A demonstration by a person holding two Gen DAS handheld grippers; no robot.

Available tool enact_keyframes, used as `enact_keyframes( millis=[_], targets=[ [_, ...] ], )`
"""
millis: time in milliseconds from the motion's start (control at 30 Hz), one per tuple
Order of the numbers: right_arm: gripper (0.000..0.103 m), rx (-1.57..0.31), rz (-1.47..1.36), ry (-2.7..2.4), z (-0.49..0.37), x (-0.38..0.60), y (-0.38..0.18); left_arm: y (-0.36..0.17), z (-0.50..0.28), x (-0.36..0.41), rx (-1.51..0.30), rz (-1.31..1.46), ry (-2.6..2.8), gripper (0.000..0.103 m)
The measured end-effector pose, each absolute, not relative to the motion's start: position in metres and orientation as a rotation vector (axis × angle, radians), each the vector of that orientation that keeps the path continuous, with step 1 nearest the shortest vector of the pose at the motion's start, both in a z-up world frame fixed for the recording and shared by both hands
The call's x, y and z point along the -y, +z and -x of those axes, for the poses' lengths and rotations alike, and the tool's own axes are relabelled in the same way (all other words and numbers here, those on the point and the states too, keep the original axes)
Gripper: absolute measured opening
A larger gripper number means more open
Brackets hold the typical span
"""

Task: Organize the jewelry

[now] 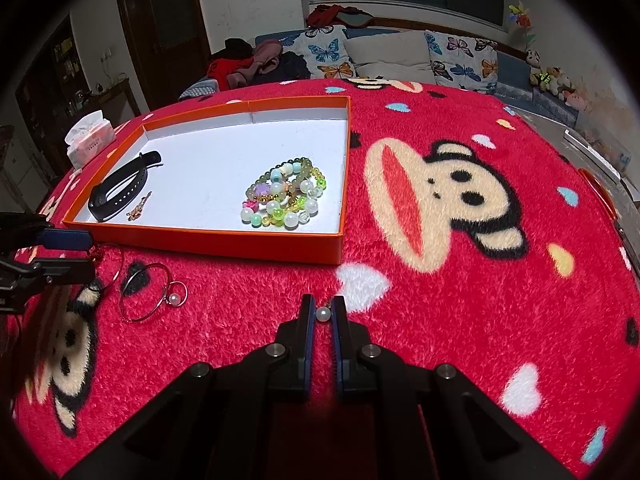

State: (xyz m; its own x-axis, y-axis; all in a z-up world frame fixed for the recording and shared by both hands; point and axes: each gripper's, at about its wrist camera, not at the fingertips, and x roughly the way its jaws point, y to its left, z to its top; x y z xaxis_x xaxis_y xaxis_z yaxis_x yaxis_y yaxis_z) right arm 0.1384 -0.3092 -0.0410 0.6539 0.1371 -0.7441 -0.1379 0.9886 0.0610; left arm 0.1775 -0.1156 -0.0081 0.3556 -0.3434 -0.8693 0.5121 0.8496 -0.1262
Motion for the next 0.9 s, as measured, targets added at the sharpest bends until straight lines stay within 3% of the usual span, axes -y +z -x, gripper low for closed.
enact_keyframes(
  millis=[633, 700, 900],
  targets=[
    [0.01, -0.844, 0.001, 0.157, -0.139, 0.31, -0.041, -0.015, -0.171, 0.119, -1.042, -0.278, -0.549, 0.058],
    [0.01, -0.844, 0.0, 0.156, -0.139, 0.31, -0.041, -0.015, -0.169, 0.117, -1.031, -0.281, -0.536, 0.054],
    [0.01, -0.844, 0.001, 0.156, -0.139, 0.311, -0.041, -0.017, -0.172, 0.102, -1.04, -0.248, -0.502, 0.031]
  ],
)
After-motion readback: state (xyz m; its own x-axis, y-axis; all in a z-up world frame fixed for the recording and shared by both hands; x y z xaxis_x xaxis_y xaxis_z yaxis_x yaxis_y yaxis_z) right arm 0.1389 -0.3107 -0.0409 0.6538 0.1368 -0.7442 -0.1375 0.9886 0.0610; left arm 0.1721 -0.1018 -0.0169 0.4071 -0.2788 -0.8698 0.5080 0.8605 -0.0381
